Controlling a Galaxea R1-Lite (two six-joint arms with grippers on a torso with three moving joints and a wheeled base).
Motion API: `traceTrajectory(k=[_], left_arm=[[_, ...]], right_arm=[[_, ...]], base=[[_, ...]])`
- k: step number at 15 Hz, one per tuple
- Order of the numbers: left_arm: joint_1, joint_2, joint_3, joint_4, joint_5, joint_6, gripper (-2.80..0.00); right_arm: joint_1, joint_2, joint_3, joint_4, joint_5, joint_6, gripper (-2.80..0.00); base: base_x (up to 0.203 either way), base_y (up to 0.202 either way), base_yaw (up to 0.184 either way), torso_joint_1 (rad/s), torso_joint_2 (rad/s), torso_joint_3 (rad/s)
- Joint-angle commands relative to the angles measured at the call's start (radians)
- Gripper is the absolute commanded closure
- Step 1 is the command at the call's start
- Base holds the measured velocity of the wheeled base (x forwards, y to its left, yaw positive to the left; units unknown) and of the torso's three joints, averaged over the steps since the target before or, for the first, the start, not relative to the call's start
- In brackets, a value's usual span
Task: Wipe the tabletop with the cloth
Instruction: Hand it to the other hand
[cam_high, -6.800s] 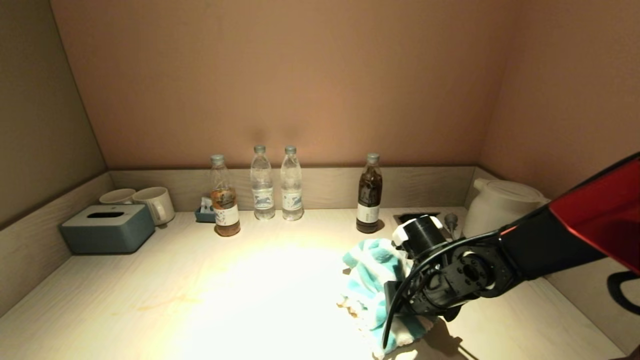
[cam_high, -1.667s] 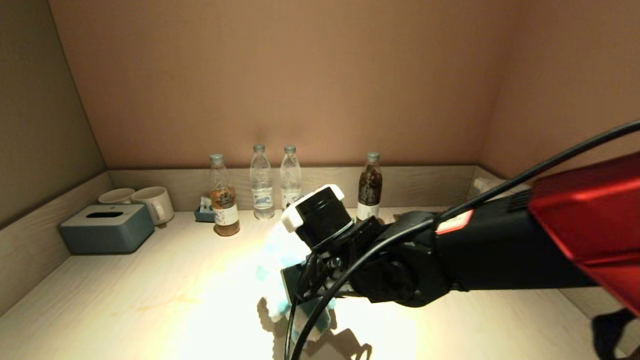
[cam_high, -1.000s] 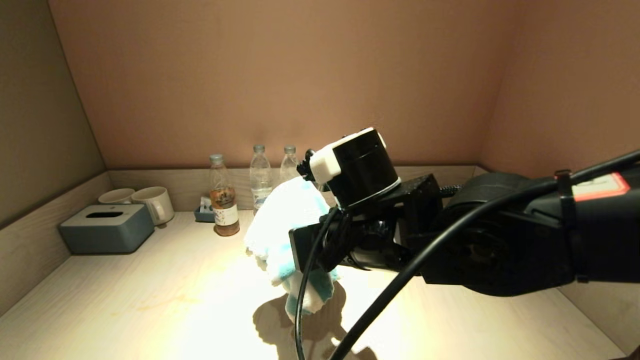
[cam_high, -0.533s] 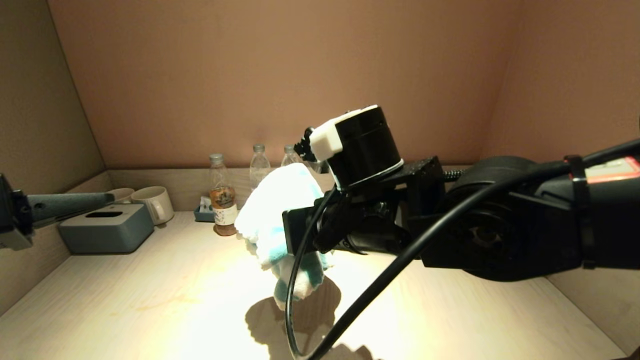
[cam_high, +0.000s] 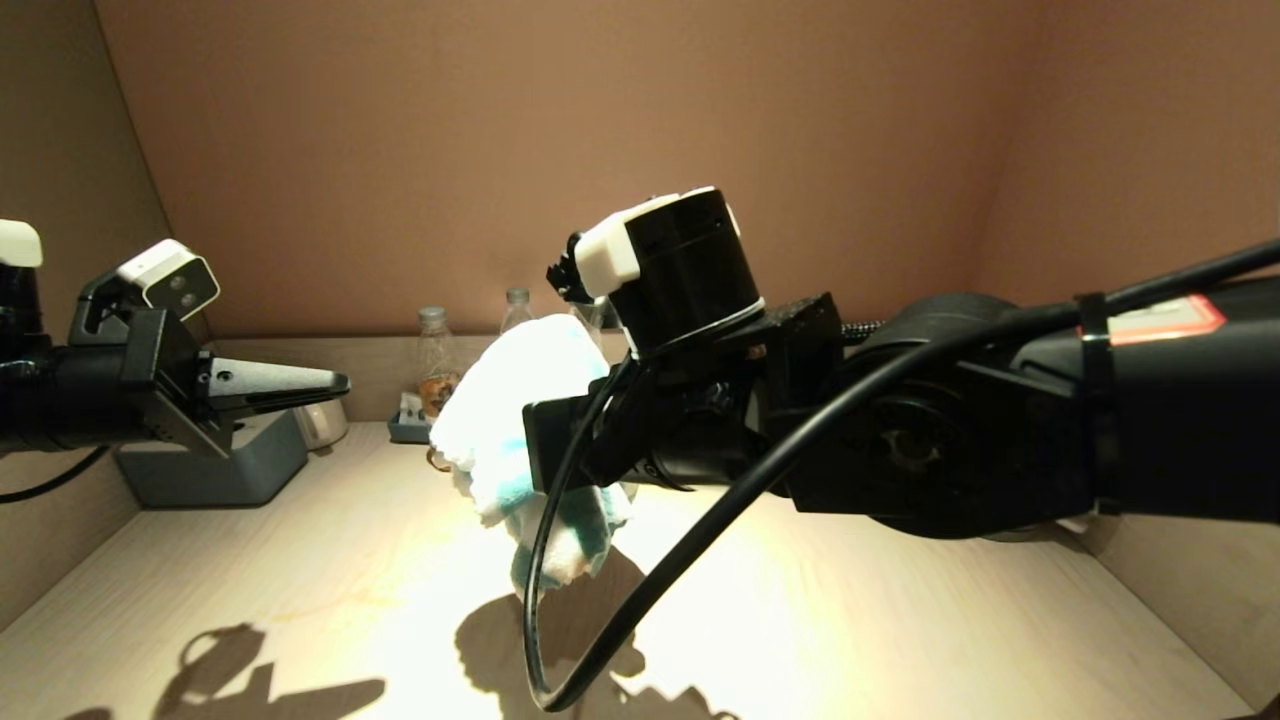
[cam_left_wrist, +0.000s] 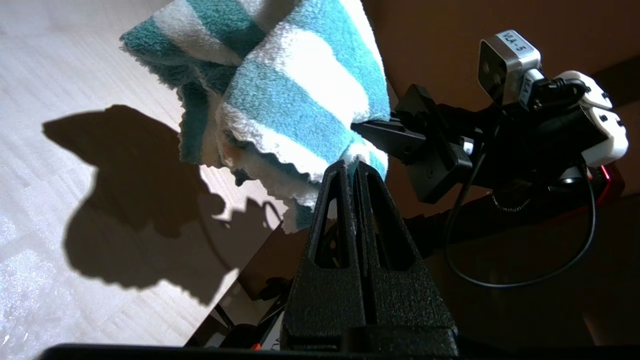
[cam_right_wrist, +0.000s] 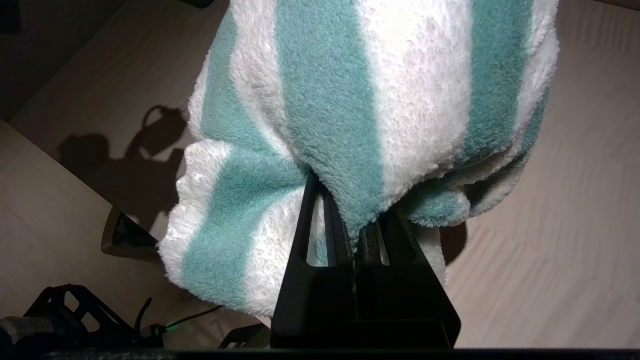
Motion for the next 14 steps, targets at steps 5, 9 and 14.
traceTrajectory(k=[5,9,14], left_arm=[[-0.001,0.212,-0.076,-0.016,-0.041,0.004,-2.8],[-0.003,0.205,-0.056,-0.088,-0.119,0.003,-2.8],[0.0,0.109,-0.065,-0.084,-0.113,0.006,-2.8]], right_arm=[[0.058,0.007,-0.007,0.004,-0.004,-0.005,0.0],[0.079,0.02,0.01,0.028,-0.01,-0.001,0.0],[0.063,0.105,0.049,0.045,-0.011,-0.027,0.0]], base=[[0.0,0.0,0.0,0.0,0.0,0.0],[0.0,0.0,0.0,0.0,0.0,0.0],[0.0,0.0,0.0,0.0,0.0,0.0]])
